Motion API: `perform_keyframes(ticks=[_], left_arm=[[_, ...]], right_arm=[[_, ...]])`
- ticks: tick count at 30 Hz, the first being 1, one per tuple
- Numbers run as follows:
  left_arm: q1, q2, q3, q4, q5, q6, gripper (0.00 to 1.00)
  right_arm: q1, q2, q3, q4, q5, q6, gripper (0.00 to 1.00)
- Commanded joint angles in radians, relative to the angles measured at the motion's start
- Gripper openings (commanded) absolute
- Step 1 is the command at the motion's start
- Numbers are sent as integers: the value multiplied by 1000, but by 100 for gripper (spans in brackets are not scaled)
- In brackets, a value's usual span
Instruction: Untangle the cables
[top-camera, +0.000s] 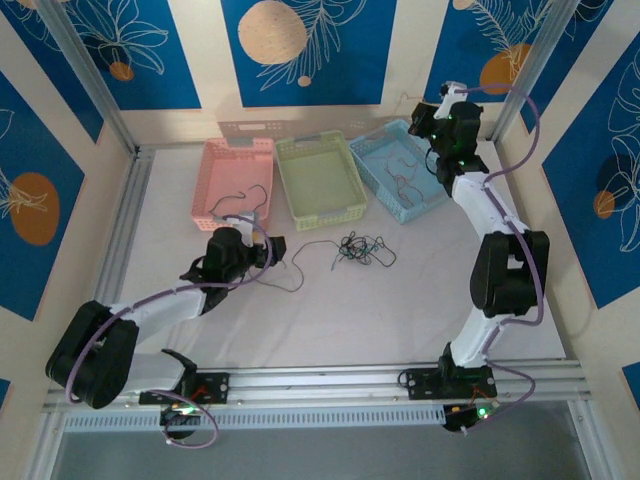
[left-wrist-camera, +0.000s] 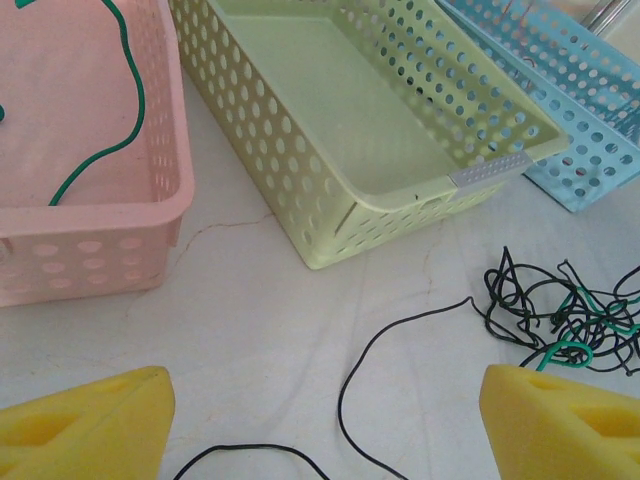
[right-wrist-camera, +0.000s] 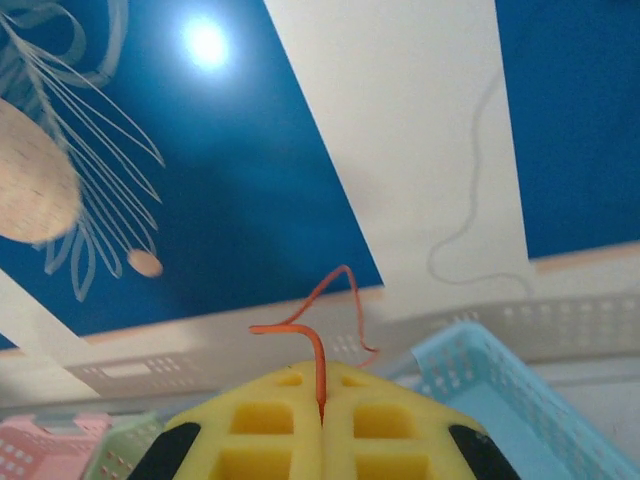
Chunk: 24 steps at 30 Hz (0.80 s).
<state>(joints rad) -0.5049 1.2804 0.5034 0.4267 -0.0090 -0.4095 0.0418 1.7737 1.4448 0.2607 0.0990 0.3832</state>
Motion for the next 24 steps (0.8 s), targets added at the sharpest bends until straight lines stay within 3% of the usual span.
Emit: perform_keyframes(ticks=[1,5,6,13,18,24], left_arm=[[5,-1,-12,24,-11,6,80],[5,-5,-17,27,-11,5,79],[5,-6,-19,28,-12,6,79],[4,-18,-30,36,-13,3,79],[3,-23,-35,41,-14,2,78],[2,-21,-34,41,-13,1,78]], right_arm=[[6,5,-38,-13,75,2,7],[13,30,-65,-80,154,56,47],[18,26,-67,-112,187,72,52],[69,-124,-144,-305,272,132,53],[163,-282,-335,-354,213,145,48],[280,-328,-486,-432,175,142,46]])
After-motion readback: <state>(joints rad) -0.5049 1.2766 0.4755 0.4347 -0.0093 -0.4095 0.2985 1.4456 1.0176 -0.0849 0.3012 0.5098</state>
